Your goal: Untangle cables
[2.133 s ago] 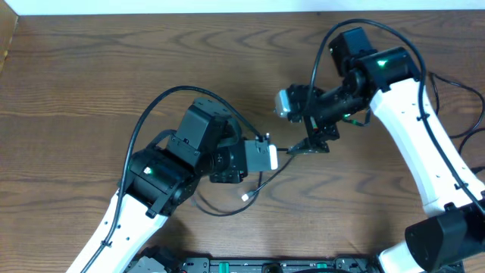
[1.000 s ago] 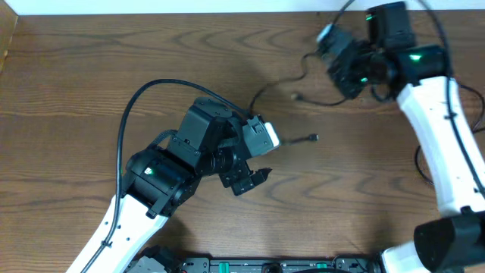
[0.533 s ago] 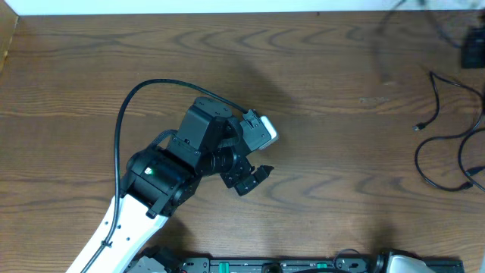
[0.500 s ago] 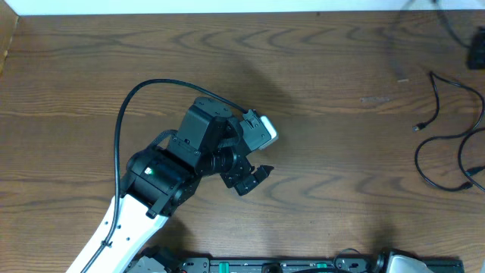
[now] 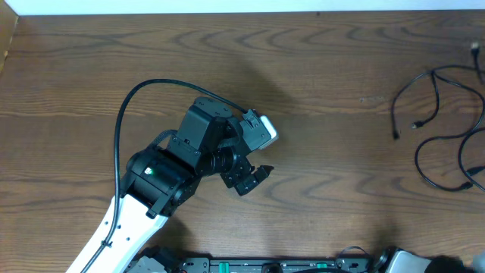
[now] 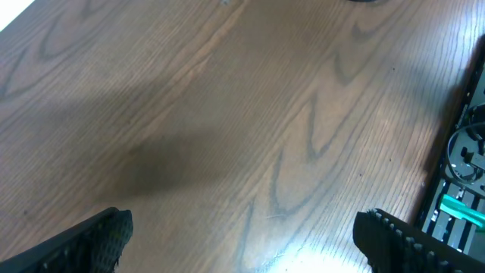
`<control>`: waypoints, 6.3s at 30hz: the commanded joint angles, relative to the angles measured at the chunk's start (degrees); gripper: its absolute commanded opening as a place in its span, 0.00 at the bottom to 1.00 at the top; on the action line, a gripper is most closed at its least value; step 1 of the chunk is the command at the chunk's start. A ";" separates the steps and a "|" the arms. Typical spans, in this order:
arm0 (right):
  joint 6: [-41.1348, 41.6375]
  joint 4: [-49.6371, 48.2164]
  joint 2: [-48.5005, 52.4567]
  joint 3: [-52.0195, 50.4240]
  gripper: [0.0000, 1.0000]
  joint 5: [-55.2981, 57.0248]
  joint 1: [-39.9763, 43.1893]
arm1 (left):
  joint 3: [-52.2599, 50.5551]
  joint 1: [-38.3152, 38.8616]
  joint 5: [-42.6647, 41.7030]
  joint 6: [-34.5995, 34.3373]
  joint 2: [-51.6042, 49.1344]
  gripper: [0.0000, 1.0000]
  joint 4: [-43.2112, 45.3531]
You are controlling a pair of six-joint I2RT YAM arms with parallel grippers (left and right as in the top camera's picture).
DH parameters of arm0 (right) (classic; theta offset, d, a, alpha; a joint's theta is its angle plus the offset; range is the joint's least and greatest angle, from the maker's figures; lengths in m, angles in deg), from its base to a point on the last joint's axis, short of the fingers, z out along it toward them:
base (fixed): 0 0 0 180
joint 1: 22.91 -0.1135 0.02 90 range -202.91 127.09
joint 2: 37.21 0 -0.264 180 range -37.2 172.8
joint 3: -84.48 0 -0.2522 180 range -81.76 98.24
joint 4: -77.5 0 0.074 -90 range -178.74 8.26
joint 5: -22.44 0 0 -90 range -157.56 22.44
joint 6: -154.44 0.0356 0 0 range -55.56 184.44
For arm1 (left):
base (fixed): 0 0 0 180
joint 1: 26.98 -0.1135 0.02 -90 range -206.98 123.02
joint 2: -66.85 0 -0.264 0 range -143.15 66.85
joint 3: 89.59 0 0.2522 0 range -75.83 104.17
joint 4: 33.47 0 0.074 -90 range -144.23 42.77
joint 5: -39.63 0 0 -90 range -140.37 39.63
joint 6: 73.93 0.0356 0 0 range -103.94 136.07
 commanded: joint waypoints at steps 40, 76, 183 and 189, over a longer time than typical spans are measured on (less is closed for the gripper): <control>-4.22 18.38 14.99 0.31 0.99 -24.39 -3.43 | 0.50 0.13 -0.52 -0.50 0.09 0.98 0.04; -2.23 28.68 14.99 0.31 0.99 -20.48 -39.32 | 0.50 0.13 -0.52 -0.52 0.09 0.98 0.04; -0.50 -42.01 -81.81 -96.43 0.99 1.70 -29.66 | 0.50 0.13 -0.52 -0.52 0.09 0.98 0.04; -0.52 -42.05 -81.81 -96.43 0.99 0.92 -29.66 | 0.50 0.13 -0.52 -0.52 0.09 0.99 0.04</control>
